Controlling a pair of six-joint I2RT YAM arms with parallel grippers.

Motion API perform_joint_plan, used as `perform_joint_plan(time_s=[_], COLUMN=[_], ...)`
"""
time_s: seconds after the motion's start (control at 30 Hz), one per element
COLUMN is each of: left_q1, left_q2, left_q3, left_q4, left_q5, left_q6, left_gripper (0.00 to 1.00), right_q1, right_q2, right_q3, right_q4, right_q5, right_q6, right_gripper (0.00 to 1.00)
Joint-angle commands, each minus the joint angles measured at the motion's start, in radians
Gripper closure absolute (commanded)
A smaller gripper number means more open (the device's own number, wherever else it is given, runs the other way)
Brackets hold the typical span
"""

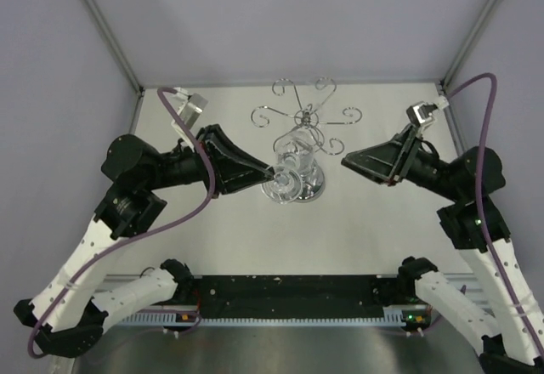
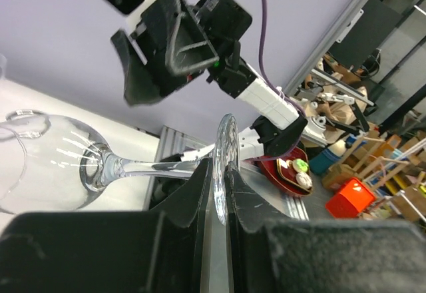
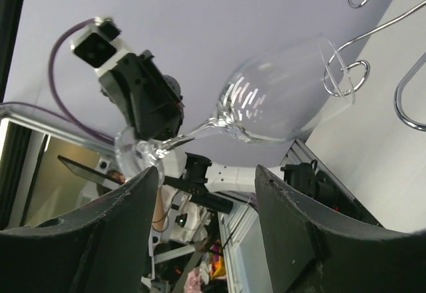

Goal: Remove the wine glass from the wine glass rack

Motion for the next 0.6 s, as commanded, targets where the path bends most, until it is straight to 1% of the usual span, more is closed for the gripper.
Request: perform_joint_plan(time_s=[0.0,0.1,0.2,0.4,0.57], left_q1=[0.002,0.002,0.002,0.002,0.002], left_q2=[0.049,0.092,0.116,0.142,0.132], left_q3=[0.138,0.215,0.258,0.271,0.257], left_q4=[0.059,0.004,-0.027,-0.052,-0.087], left_q5=[-0.004,0.015,0.020,0.026,-0.014], left_q6=[0.122,0.158,0.199,0.274,0.378], left_gripper=[1.00,1.00,1.00,1.00,1.00], right_q1=[0.089,0.106,0.123,0.183,0.226], right_q2=[0.087,0.121,0.153,0.223,0.265], right_q3=[0.074,0.101,0.123,0.147,0.160], right_q4=[0.076,0.091,0.099,0.222,0.274], right_q5=[0.054,0.059,0.062,0.065,0.085], right_q6=[-0.044,-0.044,-0.042,-0.005,0.009], right_gripper=[0.39,0.39,0.39,0.39,0.39])
